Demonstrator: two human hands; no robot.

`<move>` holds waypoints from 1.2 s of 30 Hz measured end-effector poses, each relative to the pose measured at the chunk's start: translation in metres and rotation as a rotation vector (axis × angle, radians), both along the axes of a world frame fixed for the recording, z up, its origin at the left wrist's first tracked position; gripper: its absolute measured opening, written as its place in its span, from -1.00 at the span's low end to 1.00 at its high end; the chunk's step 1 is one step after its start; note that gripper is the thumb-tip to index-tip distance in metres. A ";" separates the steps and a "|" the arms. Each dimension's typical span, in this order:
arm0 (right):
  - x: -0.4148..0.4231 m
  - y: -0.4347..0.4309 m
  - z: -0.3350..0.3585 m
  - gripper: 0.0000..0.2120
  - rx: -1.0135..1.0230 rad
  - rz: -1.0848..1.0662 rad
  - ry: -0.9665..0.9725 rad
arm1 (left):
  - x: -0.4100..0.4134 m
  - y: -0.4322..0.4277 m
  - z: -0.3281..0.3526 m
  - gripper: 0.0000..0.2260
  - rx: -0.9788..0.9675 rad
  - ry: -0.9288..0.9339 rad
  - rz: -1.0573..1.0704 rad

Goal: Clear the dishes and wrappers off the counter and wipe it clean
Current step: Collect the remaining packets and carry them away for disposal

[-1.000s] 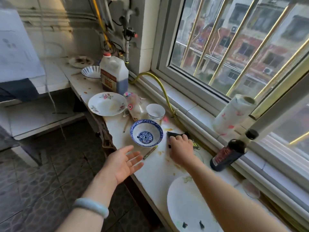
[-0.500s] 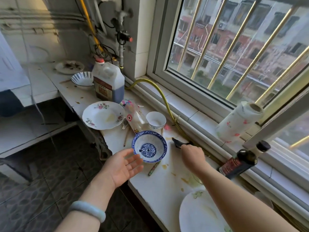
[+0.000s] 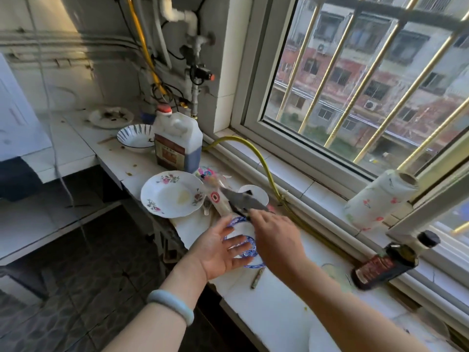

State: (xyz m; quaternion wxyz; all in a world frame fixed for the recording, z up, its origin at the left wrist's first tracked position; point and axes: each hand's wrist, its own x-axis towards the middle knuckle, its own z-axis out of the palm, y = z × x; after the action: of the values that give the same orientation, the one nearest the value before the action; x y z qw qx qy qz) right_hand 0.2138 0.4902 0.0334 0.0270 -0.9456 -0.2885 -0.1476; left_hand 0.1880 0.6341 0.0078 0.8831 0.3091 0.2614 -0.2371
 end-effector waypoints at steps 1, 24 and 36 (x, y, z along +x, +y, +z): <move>-0.005 0.011 -0.003 -0.60 -0.007 0.031 0.024 | 0.000 0.004 0.002 -0.62 -0.012 -0.009 0.008; 0.045 0.085 -0.028 -0.54 1.074 -0.510 1.035 | -0.020 0.127 -0.025 -0.87 0.250 0.185 0.380; 0.119 0.089 -0.061 -0.46 2.018 -0.829 1.309 | 0.000 0.138 -0.036 -0.83 0.342 0.250 0.418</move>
State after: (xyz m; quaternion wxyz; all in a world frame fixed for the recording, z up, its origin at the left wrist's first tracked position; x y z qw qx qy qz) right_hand 0.3326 0.5790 -0.0272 0.8206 -0.4201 0.3349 0.1946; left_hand 0.1877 0.7725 -0.0282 0.8087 0.3614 0.4625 -0.0389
